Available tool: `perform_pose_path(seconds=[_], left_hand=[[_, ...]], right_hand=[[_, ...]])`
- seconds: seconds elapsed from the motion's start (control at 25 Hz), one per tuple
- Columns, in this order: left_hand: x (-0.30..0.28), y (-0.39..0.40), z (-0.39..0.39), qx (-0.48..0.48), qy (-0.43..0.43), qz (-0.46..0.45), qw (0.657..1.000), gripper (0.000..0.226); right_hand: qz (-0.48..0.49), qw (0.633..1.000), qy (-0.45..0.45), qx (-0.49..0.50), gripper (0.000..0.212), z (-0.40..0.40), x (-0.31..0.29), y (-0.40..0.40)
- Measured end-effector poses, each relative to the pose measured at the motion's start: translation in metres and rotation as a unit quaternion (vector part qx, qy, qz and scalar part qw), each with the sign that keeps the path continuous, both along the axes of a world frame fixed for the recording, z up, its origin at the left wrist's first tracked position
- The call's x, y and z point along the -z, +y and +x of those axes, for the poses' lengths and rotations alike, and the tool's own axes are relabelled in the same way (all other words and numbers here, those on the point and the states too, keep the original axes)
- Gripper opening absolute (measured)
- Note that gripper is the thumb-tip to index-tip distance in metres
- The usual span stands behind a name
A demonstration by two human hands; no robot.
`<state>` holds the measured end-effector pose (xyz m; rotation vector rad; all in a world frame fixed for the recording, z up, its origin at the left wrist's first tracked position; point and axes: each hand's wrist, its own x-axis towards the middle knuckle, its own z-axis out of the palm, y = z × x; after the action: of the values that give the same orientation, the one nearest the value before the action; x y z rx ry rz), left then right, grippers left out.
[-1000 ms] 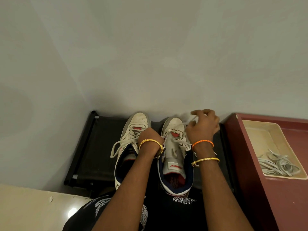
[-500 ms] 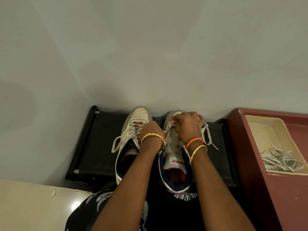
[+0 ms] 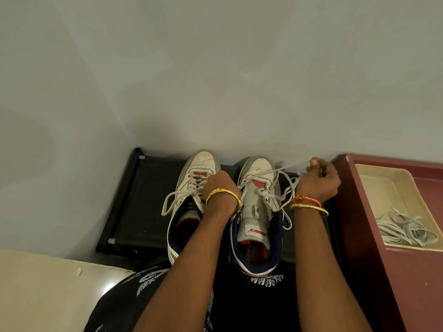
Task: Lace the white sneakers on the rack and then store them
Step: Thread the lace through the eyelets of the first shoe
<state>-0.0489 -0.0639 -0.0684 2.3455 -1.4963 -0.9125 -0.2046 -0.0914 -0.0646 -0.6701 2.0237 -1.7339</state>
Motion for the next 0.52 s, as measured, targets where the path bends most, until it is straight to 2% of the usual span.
perform_pose_path(seconds=[0.08, 0.12, 0.2, 0.28, 0.36, 0.44, 0.52], left_hand=[[0.001, 0.001, 0.002, 0.012, -0.009, -0.001, 1.0, 0.023], [0.001, 0.001, 0.003, 0.018, -0.014, -0.001, 1.0, 0.025], [0.0, 0.002, 0.007, 0.031, -0.02, 0.001, 0.999, 0.027], [0.001, 0.001, 0.008, 0.039, -0.016, 0.003, 0.999, 0.029], [0.0, 0.0, 0.008, 0.043, -0.008, 0.007, 0.999, 0.033], [0.001, -0.001, 0.008, 0.046, -0.005, 0.007, 0.999, 0.036], [0.001, -0.001, 0.008, 0.04, -0.005, 0.01, 0.999, 0.037]], right_hand=[[0.068, 0.988, 0.124, -0.064, 0.021, 0.007, 0.001, 0.005], [0.083, 0.965, 0.213, -0.126, 0.026, 0.012, 0.002, 0.006], [0.097, 0.886, 0.344, -0.295, 0.033, 0.022, 0.004, 0.006], [0.156, 0.792, 0.392, -0.441, 0.032, 0.034, 0.005, 0.005], [0.223, 0.736, 0.409, -0.491, 0.028, 0.041, 0.006, 0.005], [0.229, 0.733, 0.413, -0.49, 0.022, 0.043, 0.007, 0.004], [0.212, 0.75, 0.405, -0.477, 0.016, 0.041, 0.008, 0.004]])
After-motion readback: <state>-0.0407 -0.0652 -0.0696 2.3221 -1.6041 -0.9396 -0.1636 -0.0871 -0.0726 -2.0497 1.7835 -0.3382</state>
